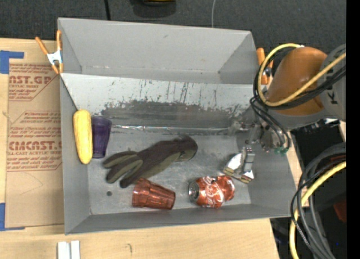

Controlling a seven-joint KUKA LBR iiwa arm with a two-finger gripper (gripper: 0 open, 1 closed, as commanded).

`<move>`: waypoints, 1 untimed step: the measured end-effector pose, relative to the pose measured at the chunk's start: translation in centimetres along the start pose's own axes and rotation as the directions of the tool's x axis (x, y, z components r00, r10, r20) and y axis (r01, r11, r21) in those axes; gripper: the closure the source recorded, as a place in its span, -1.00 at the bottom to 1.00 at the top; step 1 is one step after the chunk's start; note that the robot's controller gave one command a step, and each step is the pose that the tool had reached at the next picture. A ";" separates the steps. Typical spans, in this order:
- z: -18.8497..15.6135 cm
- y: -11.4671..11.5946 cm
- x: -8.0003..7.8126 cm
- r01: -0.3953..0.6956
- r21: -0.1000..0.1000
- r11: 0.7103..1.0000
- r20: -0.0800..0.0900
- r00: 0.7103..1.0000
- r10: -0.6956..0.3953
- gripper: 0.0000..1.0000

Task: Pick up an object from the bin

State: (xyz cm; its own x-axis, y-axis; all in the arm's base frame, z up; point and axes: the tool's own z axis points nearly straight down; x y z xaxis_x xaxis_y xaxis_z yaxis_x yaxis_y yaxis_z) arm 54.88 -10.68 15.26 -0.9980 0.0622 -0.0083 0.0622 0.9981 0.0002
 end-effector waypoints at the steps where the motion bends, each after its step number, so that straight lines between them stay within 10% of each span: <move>1: 2.4 1.7 0.8 0.017 -0.001 1.000 -0.013 1.000 -0.017 -1.00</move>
Offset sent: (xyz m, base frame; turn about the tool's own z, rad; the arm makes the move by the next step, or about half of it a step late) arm 0.0103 0.0616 -0.0826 0.0907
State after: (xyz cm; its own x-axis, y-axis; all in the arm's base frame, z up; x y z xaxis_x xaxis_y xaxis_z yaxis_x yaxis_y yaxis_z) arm 54.19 -8.95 12.88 -0.9990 0.0455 0.0046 0.0455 0.9990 0.0007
